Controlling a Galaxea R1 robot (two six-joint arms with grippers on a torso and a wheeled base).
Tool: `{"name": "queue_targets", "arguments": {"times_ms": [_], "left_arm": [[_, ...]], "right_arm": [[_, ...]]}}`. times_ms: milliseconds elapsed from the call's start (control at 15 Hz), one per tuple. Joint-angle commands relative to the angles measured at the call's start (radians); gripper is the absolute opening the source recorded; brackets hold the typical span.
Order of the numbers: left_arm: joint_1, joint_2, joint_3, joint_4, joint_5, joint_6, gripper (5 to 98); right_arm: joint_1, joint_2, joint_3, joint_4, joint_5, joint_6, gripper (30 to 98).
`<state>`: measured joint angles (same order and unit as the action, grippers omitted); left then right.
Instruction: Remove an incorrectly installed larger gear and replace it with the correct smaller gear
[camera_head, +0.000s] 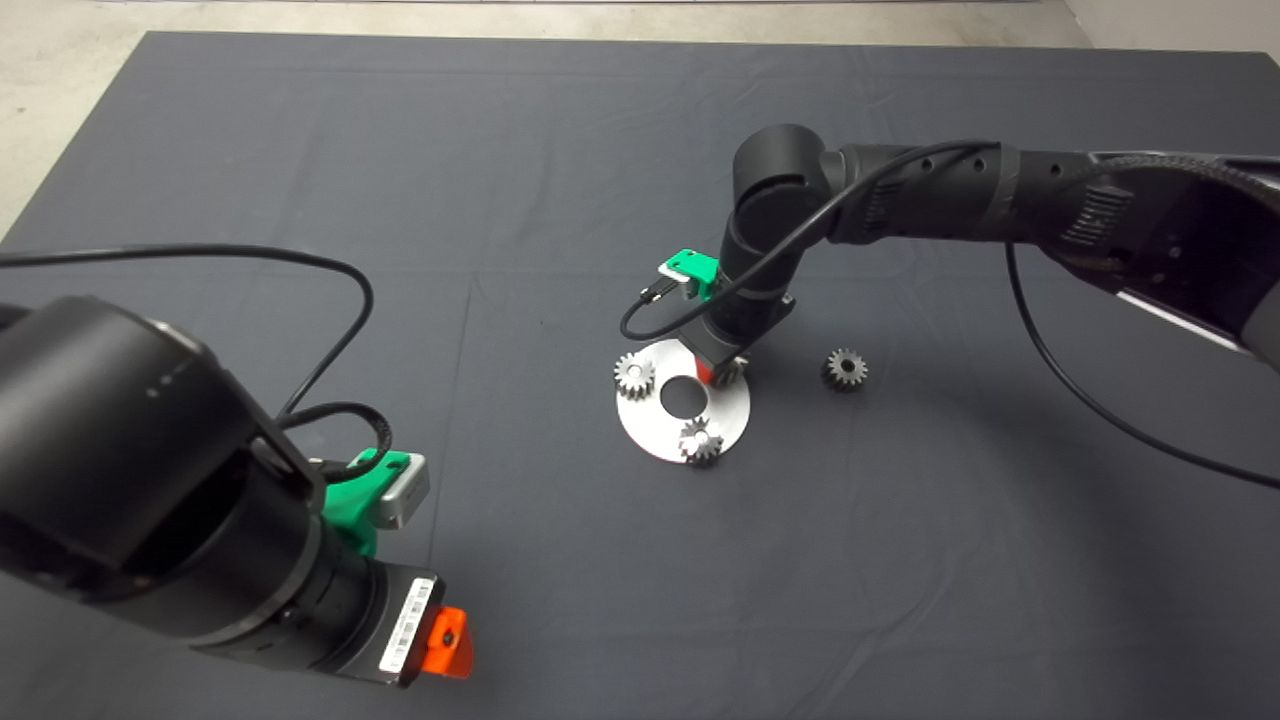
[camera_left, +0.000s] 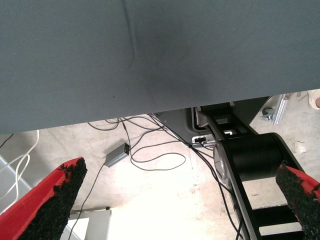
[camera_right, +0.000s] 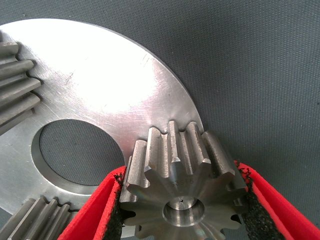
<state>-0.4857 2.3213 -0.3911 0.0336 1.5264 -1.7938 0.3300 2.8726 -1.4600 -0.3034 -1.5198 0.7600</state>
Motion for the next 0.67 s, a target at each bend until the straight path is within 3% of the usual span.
{"name": "queue_targets", "arguments": {"times_ms": [0,600], "left_arm": [[-0.013,-0.001,0.014,-0.017,0.034,0.001,97.6],[-0.013,0.001,0.014,-0.017,0.034,0.001,97.6]], "right_arm": [[0.026,0.005,0.003,-0.029,-0.003,0.003,53.2],[0.026,0.005,0.006,-0.029,-0.003,0.007,50.9]]}}
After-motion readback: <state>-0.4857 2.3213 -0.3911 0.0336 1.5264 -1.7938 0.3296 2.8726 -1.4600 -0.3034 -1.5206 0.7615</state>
